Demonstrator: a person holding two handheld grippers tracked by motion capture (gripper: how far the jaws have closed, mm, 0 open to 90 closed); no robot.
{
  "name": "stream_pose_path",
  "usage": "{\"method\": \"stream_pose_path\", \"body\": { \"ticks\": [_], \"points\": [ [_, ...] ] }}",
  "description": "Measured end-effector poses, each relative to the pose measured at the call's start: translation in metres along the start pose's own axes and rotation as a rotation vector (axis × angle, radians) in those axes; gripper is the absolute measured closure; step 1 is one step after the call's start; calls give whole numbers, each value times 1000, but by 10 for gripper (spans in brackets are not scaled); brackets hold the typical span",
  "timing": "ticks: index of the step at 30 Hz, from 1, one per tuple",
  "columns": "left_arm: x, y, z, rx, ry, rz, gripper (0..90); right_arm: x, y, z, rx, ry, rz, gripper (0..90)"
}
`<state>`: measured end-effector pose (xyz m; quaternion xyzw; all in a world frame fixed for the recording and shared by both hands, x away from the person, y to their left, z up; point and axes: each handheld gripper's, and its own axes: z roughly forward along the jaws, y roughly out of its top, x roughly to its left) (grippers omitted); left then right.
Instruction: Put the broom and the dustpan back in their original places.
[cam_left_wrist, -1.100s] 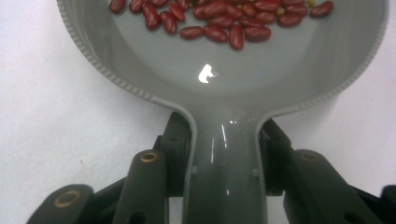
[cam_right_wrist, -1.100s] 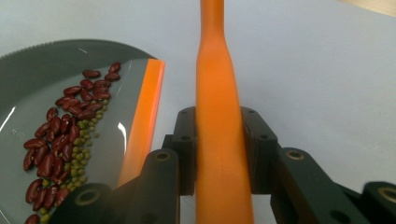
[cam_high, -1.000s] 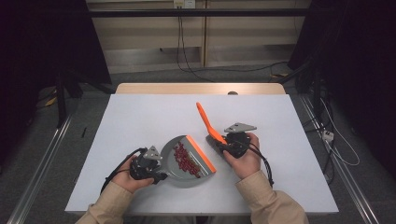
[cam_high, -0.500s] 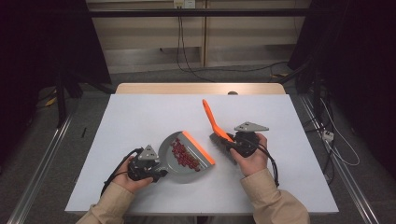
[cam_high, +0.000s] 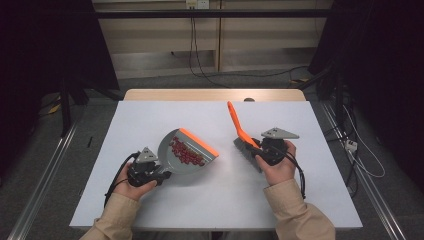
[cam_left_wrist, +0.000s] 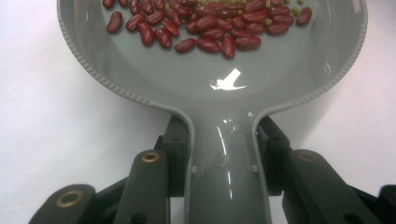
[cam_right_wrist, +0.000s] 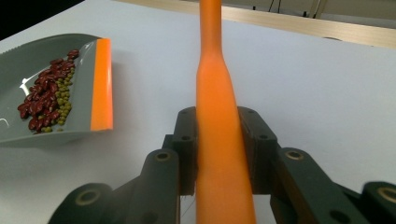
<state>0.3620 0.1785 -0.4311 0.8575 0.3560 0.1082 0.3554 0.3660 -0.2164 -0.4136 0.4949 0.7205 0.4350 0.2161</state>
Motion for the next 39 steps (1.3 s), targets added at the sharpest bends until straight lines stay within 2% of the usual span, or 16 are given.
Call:
{"method": "stream_pose_path", "body": {
  "ticks": [4, 5, 6, 8, 13, 21, 25, 28, 39],
  "points": [
    [6, 0, -1, -11, 23, -33, 636, -7, 0, -6, -14, -26, 7, 712],
    [7, -1, -1, -12, 40, -42, 636, -9, 0, -7, -15, -29, 12, 712],
    [9, -1, -2, -15, 35, -55, 636, -11, 0, -9, -15, -36, 18, 711],
    [12, -2, -2, -24, 56, -75, 637, -15, 0, -13, -25, -55, 24, 711],
    [22, -3, -3, -32, 73, -120, 636, -28, -4, -21, -39, -73, 42, 711],
    [33, -4, -1, -10, 113, -156, 636, -43, -11, -32, -43, -113, 42, 711],
    [36, -6, -1, -15, 134, -202, 636, -48, -13, -37, -51, -129, 49, 711],
    [40, -7, -2, 2, 151, -204, 636, -51, -15, -40, -52, -135, 50, 711],
    [48, -11, -3, 21, 200, -271, 636, -62, -21, -49, -70, -195, 64, 711]
  ]
}}
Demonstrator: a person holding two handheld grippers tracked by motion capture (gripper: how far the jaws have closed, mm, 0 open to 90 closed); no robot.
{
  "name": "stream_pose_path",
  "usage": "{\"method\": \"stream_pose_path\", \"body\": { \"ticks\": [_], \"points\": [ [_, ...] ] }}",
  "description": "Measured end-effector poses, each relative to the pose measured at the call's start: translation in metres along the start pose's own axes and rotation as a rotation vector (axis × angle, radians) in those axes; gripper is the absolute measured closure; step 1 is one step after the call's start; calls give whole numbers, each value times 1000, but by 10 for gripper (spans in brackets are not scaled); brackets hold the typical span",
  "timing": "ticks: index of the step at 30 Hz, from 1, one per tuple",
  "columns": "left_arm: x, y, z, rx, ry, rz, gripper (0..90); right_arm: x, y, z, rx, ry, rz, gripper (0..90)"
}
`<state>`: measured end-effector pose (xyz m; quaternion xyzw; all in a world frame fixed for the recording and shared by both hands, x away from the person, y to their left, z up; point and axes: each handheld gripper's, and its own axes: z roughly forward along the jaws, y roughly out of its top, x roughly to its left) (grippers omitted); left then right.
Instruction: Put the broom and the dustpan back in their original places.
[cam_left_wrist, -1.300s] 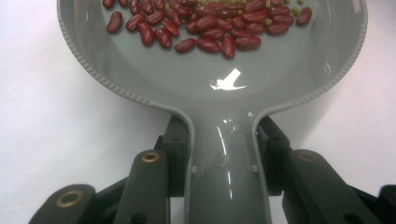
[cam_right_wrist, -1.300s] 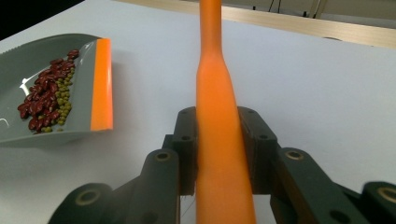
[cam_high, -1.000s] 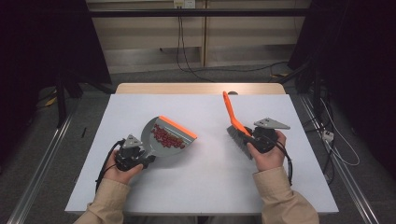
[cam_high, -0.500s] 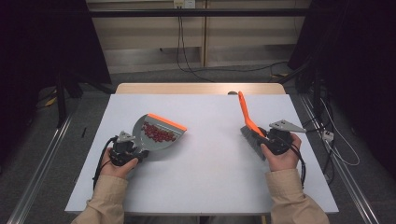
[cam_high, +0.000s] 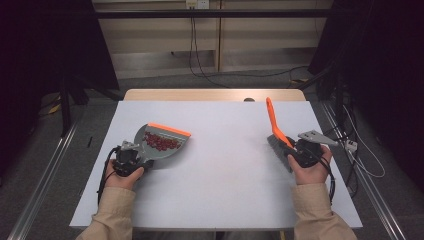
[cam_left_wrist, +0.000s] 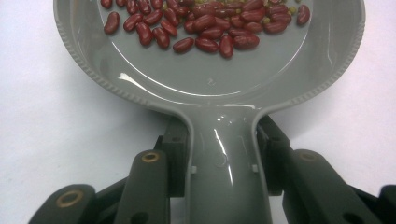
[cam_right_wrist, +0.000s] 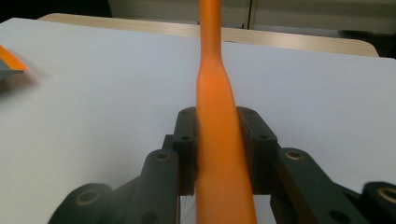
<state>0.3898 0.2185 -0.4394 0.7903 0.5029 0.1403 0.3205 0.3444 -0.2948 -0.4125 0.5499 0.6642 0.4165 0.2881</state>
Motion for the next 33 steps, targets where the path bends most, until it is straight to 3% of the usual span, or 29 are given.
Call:
{"method": "stream_pose_path", "body": {
  "ticks": [5, 11, 16, 24, 29, 31, 33],
  "points": [
    [5, 0, 3, 1, 38, -29, 635, -6, -4, 0, 6, -41, -2, 711],
    [5, 1, 8, 11, 60, -40, 631, -7, -10, 6, 43, -128, -57, 711],
    [0, 1, 8, -4, 41, -47, 563, -2, -13, 9, 54, -141, -70, 709],
    [-15, 1, 10, -38, -58, -83, 459, 12, -13, 15, 50, -99, -54, 695],
    [-16, 1, 10, -40, -91, -78, 433, 18, -15, 19, 46, -45, -3, 658],
    [-18, 1, 8, -45, -90, -63, 399, 23, -16, 22, 40, 0, 4, 604],
    [-20, 0, 5, -52, -103, -67, 331, 28, -16, 23, 16, 85, 64, 547]
  ]
}}
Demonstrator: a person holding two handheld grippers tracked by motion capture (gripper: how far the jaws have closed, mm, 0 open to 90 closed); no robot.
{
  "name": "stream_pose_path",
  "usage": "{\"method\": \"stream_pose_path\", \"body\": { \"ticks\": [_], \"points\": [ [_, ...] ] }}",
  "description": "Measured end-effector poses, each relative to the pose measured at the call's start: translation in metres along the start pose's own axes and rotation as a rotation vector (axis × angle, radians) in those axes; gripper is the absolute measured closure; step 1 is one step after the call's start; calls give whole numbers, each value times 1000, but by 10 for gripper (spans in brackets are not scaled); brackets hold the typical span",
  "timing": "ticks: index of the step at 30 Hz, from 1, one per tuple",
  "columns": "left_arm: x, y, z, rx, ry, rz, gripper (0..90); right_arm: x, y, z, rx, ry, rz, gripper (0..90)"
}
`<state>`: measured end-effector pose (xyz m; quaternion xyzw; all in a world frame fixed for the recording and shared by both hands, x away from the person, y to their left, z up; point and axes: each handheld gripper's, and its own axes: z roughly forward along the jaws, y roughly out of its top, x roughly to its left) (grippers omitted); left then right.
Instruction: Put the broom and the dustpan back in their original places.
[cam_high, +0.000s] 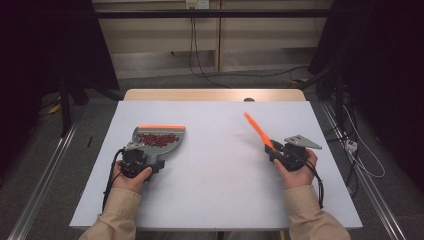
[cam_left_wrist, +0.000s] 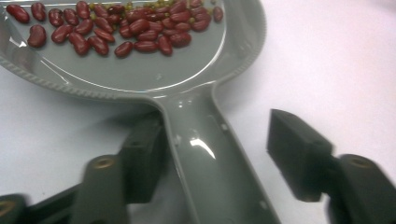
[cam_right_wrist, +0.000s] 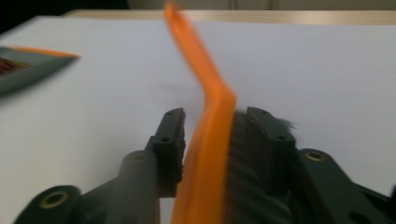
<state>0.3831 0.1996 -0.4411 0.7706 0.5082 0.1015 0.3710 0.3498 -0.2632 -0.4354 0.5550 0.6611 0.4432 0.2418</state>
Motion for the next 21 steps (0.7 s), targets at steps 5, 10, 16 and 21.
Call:
{"method": "stream_pose_path", "body": {
  "ticks": [5, 10, 16, 21],
  "points": [
    [-4, -3, -13, -93, -23, 80, 189, 5, 0, -1, -42, 87, 33, 407],
    [-5, -5, -20, -166, -68, 105, 123, 10, -1, -4, -34, 148, -10, 313],
    [-3, -11, -26, -192, -106, 128, 96, 15, -11, -11, -3, 177, -73, 251],
    [0, -11, -26, -183, -110, 137, 88, 12, -18, -16, 19, 183, -99, 215]
  ]
}}
